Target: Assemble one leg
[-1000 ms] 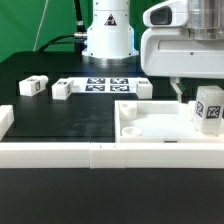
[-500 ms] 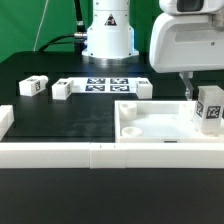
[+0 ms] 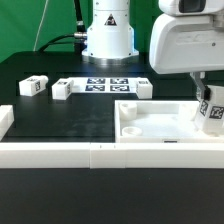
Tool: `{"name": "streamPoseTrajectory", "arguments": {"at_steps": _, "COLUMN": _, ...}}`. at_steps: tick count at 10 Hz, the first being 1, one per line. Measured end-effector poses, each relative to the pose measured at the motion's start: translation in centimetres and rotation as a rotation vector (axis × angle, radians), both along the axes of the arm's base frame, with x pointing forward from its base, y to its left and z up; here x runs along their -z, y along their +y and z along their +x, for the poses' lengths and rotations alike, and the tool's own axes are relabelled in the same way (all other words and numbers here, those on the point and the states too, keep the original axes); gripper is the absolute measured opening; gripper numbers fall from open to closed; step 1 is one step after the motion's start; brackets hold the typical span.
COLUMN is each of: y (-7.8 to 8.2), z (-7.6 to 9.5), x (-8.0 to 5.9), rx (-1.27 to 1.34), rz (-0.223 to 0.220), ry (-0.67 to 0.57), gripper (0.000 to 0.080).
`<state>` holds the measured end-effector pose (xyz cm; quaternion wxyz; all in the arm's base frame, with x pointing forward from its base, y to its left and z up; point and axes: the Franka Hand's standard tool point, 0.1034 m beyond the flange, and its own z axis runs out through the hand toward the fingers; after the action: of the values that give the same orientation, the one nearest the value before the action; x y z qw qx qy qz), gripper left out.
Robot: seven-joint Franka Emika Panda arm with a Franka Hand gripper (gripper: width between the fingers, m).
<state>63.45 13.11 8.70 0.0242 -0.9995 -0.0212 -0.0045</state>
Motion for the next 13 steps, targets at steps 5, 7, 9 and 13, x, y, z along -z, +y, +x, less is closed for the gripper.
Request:
{"name": "streamPoseTrajectory", "arguments": {"at_steps": 5, "y": -0.3, "z": 0.0, "x": 0.0, "rx": 0.057, "rz": 0.007, "ry": 0.008, "gripper": 0.0301}}
{"name": "streamPoseTrajectory", "arguments": {"at_steps": 7, "y": -0.8, "z": -0.4, "x": -0.1, "rx": 0.371, "rz": 0.054, "ry": 0.043, "gripper": 0.0301}}
{"name": "streamPoseTrajectory", "arguments": {"at_steps": 9, "y": -1.0, "z": -0.5, "x": 0.2, "rx": 0.620, "rz": 0.072, "ry": 0.051, "gripper": 0.0301}}
{"name": "streamPoseTrajectory", "arguments": {"at_steps": 13, "y": -0.9, "z": -0.4, "x": 0.2, "rx": 1.063, "rz": 0.092, "ry": 0.051, "gripper": 0.0300}}
